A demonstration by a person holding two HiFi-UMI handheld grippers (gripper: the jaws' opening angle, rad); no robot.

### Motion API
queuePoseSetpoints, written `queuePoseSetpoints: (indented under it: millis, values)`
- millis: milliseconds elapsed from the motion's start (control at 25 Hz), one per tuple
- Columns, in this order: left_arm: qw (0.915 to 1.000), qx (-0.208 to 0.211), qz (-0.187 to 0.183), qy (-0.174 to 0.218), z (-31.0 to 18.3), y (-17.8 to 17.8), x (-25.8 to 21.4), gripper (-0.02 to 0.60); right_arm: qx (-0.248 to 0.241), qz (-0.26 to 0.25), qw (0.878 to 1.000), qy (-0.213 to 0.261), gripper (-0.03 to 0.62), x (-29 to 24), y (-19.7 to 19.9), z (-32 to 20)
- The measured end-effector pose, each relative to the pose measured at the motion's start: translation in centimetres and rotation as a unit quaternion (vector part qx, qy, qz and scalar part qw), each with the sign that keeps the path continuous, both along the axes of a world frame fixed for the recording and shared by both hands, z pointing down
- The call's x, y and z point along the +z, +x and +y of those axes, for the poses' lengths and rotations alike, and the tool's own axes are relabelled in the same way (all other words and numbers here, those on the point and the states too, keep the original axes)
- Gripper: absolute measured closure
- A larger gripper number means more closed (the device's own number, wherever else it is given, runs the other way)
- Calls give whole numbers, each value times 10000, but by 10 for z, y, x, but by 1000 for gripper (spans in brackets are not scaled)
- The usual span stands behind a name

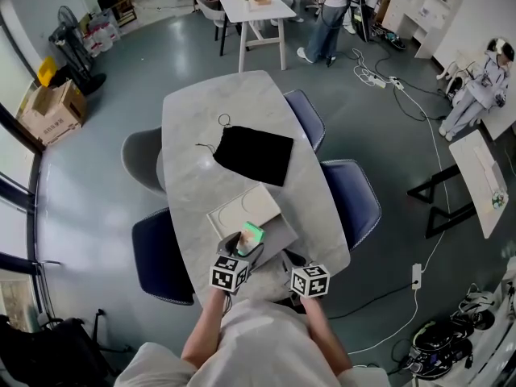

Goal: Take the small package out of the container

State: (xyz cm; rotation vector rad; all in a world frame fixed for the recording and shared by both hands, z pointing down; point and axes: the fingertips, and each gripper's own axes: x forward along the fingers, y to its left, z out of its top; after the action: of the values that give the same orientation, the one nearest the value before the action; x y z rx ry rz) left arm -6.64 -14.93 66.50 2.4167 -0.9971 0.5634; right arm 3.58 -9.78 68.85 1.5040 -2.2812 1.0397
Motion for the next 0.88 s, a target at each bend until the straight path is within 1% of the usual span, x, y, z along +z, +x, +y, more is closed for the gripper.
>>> queuePoseSetpoints:
  millis: [360,880]
  values:
    - [10000,14,8,6,6,-1,0,209,56,15,10000,-25,595,0,3,8]
    - [10000,58,-29,20,9,3,1,209,-21,61,10000,4,595,0,5,10]
